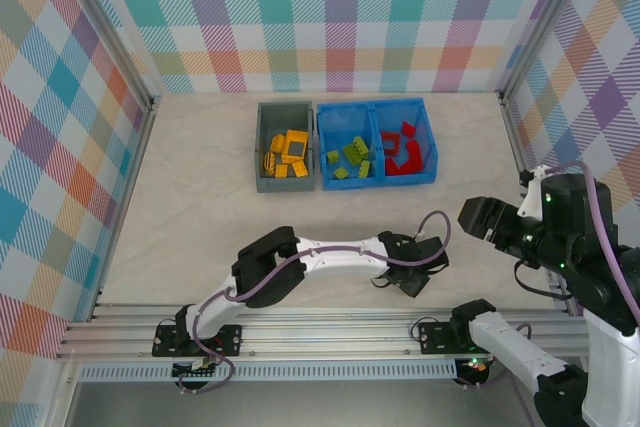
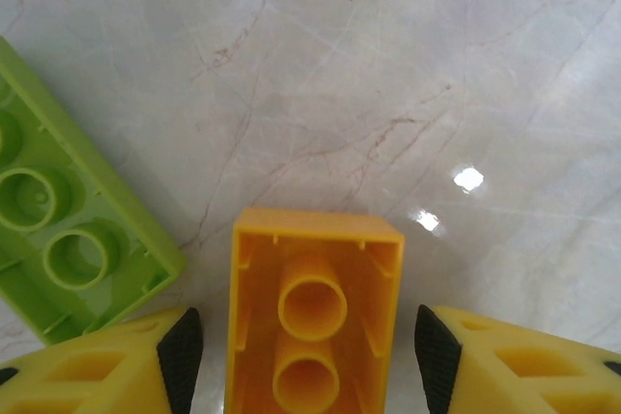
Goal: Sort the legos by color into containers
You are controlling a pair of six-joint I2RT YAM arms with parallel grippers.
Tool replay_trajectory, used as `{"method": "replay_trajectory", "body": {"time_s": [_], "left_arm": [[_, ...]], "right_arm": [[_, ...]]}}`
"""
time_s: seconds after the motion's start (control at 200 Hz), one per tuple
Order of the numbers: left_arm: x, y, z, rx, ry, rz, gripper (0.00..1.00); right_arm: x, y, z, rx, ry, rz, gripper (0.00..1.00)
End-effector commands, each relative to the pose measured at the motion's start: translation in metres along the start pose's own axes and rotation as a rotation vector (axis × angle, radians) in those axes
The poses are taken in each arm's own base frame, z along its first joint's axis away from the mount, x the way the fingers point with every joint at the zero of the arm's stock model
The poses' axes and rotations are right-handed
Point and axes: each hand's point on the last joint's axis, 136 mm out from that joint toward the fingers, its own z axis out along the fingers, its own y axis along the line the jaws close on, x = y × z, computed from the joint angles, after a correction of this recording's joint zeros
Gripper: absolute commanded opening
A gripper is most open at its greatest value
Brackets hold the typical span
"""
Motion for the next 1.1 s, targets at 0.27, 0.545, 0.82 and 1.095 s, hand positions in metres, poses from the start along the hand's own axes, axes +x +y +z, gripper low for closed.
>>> {"method": "replay_trajectory", "body": {"time_s": [0.27,0.545,0.82,1.095], "left_arm": [[-0.011,0.004,-0.029,-0.054,-0.089,0.017,0.28],[-0.008,0.067,-0.134,-0.072,-0.217,-0.182,0.26],[0.015,0.241,-0.193,-0.233,-0.23,-0.54,0.25],[0.011,0.365,-0.183,-0.368,-0.178,-0.774,0.25]], "right_arm": [[0.005,-0.007,0.008,0.029,0.019,-0.002,0.7],[0.017,0.03,0.045,-0.174,0.135,-0.112,0.7],[0.03,0.064,0.099,-0.234,0.259,-0.197,0.68],[0.075,0.139,0.137,-0.326,0.251,-0.396,0.7]]}}
